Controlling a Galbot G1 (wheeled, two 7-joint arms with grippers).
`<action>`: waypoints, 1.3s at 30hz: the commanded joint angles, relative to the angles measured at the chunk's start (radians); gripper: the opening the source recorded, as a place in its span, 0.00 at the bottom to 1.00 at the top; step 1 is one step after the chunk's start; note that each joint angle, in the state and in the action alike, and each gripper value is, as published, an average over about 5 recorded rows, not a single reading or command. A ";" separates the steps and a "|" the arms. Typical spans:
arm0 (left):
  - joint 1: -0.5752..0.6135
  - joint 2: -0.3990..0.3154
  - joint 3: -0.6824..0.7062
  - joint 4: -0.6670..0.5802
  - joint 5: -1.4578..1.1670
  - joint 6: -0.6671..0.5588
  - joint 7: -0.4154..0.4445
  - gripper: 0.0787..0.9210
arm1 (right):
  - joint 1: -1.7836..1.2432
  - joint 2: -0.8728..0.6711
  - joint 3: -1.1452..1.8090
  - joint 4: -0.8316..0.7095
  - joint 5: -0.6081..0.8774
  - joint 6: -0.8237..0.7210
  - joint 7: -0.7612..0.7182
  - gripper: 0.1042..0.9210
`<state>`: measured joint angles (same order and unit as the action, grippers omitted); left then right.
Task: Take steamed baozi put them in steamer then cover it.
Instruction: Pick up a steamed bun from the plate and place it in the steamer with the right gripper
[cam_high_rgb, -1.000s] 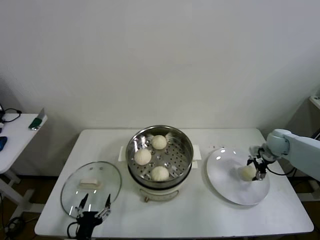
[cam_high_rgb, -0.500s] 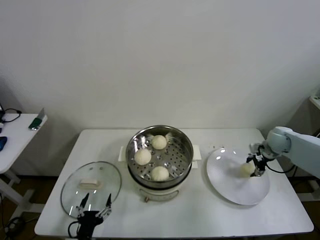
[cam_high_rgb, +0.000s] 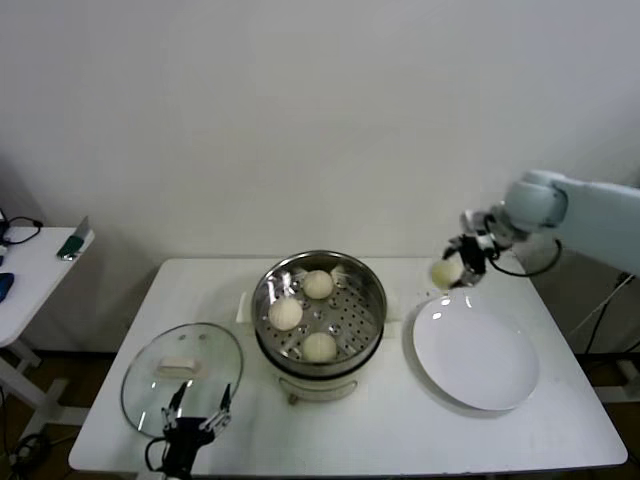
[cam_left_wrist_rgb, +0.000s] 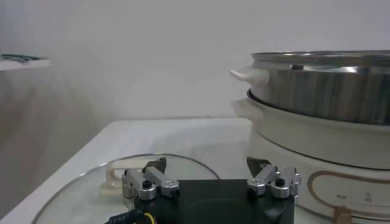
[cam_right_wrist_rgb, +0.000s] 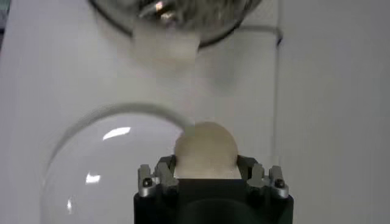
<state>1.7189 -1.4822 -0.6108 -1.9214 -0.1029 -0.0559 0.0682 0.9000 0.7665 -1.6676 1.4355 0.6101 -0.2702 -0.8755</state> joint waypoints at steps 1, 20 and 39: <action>-0.007 0.000 0.007 0.001 -0.001 0.003 0.000 0.88 | 0.216 0.249 -0.018 0.166 0.350 -0.133 0.094 0.69; 0.001 -0.003 -0.007 0.000 -0.002 -0.003 0.000 0.88 | -0.142 0.357 0.000 0.092 0.177 -0.214 0.206 0.69; 0.002 -0.005 -0.005 0.002 -0.002 -0.011 0.000 0.88 | -0.167 0.347 -0.024 0.059 0.104 -0.211 0.217 0.70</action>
<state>1.7215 -1.4867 -0.6144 -1.9201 -0.1040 -0.0658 0.0679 0.7561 1.1022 -1.6876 1.5075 0.7390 -0.4787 -0.6696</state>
